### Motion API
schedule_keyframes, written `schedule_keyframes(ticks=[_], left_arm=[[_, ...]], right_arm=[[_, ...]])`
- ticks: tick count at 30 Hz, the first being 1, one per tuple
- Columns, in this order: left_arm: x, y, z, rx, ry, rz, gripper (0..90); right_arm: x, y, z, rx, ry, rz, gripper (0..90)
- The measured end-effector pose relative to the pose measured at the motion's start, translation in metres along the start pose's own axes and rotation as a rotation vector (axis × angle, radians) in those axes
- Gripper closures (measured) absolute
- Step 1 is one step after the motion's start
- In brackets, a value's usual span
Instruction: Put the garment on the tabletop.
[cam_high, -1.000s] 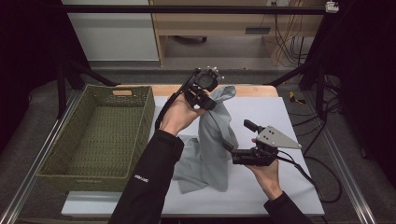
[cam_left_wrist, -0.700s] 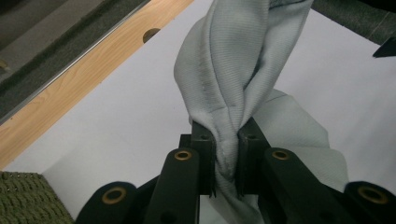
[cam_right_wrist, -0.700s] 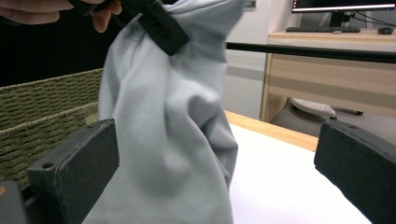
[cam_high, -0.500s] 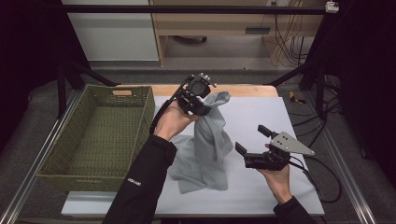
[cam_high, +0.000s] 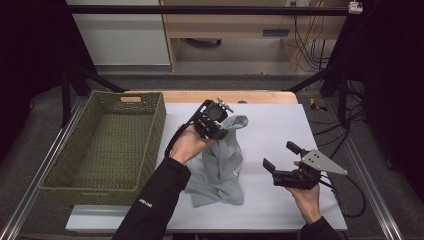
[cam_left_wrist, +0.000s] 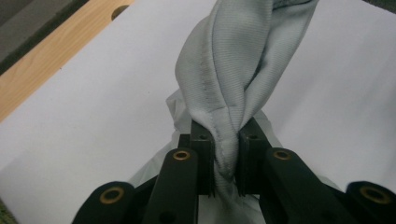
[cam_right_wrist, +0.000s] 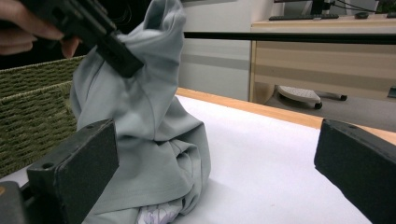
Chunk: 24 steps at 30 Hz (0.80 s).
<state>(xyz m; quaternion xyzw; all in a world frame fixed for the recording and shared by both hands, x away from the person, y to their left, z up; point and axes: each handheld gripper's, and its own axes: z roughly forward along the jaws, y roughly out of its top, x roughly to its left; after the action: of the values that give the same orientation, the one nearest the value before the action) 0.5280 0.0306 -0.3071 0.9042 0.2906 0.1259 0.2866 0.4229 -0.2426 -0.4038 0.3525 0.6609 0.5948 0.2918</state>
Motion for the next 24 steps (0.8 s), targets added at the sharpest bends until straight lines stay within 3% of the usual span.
schedule_keyframes(ticks=[11, 14, 19, 21, 24], left_arm=[[-0.002, -0.020, 0.030, 0.044, -0.024, 0.002, 76.6], [-0.002, -0.022, 0.032, 0.057, -0.024, 0.006, 68.8], [-0.004, -0.021, 0.025, 0.004, -0.015, -0.010, 41.3], [-0.007, -0.022, 0.015, -0.092, 0.000, -0.048, 34.0], [-0.005, -0.023, 0.002, -0.151, -0.013, -0.069, 28.8]], right_arm=[[-0.006, -0.012, -0.002, 0.031, -0.007, 0.029, 0.4], [-0.007, -0.013, -0.003, 0.040, -0.010, 0.025, 0.3], [-0.006, -0.013, -0.003, 0.045, -0.011, 0.029, 0.4], [-0.007, -0.013, -0.003, 0.043, -0.012, 0.025, 0.3], [-0.007, -0.013, -0.003, 0.040, -0.013, 0.032, 0.4]])
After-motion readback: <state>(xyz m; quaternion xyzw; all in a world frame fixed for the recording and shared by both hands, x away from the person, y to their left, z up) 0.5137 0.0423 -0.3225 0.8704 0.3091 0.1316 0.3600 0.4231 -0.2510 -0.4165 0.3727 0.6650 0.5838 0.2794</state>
